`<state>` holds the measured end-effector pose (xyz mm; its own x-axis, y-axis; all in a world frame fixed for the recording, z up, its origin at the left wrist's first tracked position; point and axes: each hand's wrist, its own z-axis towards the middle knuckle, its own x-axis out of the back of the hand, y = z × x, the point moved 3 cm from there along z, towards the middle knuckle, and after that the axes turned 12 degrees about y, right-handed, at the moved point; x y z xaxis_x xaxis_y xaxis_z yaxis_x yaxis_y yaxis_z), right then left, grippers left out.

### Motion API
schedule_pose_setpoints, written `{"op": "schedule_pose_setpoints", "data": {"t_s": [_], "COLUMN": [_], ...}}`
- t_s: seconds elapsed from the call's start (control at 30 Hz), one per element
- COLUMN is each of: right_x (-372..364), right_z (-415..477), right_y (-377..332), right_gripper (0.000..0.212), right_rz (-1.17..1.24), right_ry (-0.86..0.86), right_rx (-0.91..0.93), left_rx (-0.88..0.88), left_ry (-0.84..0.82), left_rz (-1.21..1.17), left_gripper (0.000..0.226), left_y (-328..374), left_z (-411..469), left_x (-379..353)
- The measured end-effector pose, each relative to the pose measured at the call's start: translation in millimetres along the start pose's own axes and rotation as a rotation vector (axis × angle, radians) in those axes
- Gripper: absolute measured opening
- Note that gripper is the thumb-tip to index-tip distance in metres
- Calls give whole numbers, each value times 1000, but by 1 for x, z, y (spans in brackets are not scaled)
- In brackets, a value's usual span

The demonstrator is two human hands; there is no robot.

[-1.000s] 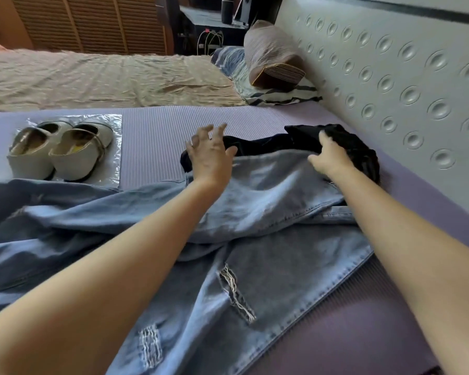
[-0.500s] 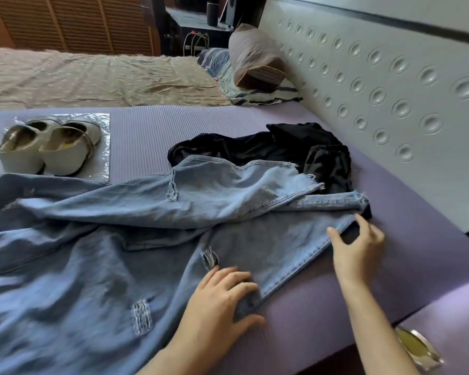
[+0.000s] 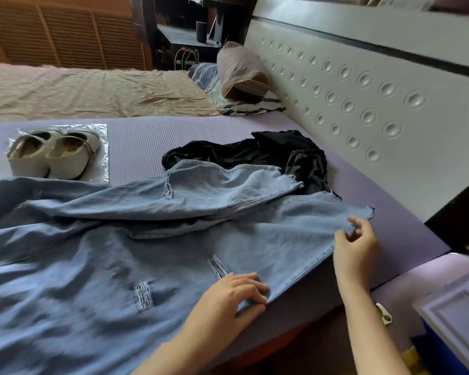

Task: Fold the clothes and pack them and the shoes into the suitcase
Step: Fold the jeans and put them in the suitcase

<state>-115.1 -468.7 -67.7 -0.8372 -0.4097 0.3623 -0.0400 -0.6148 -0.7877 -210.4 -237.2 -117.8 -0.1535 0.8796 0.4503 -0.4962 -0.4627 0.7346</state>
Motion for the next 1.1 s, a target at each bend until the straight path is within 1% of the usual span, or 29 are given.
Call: {"op": "schedule_pose_setpoints", "data": {"t_s": [0.03,0.1,0.2,0.27,0.33,0.37,0.4,0.43,0.47,0.5,0.53,0.57,0.63,0.7,0.73,0.8,0.9,1.0,1.1], "right_x": [4,13,25,30,30,30,28,26,22,17,8,-2,-27,-51,-60,-72,-73,-70,-69], "right_z": [-3,-14,-27,-30,-31,-33,-34,-33,-31,-29,-28,-27,-30,-34,-36,-35,-24,-16,-17], "right_y": [7,23,41,49,55,55,54,50,44,36,28,22,12,9,11,21,36,42,45], "right_gripper": [35,37,35,33,34,37,42,47,51,52,55,59,68,71,72,73,75,81,82], "right_rz": [-93,-245,-313,-327,-368,-401,-426,-429,-412,-388,-367,-359,-372,-412,-449,-576,-712,-734,-759], "right_ry": [-24,-60,-84,-87,-97,-100,-92,-80,-79,-114,-200,-323,-568,-763,-836,-917,-901,-844,-818], "right_rx": [26,28,33,45,57,80,114,155,201,243,264,262,301,373,394,431,470,426,441], "left_rx": [6,-14,-103,-151,-108,-104,-139,-180,-187,-173,-135,-73,105,217,242,292,316,346,333], "left_ry": [-43,-78,-92,-121,-145,-125,-83,-37,6,54,86,97,23,-55,-92,-164,-209,-254,-298], "left_rz": [-8,-5,40,81,150,220,317,413,481,542,601,662,750,797,801,808,801,796,814], "left_gripper": [19,16,11,20,33,36,34,30,29,32,37,43,60,82,92,100,97,97,96], "left_y": [-1,-6,-1,6,10,9,6,3,0,-8,-16,-25,-42,-54,-58,-62,-62,-68,-74], "left_z": [-7,-19,-26,-27,-27,-26,-25,-22,-18,-16,-13,-10,-7,-2,1,4,13,18,12], "left_x": [-5,-14,-19,-20,-16,-11,-4,3,12,21,31,39,51,57,56,53,45,41,38]}}
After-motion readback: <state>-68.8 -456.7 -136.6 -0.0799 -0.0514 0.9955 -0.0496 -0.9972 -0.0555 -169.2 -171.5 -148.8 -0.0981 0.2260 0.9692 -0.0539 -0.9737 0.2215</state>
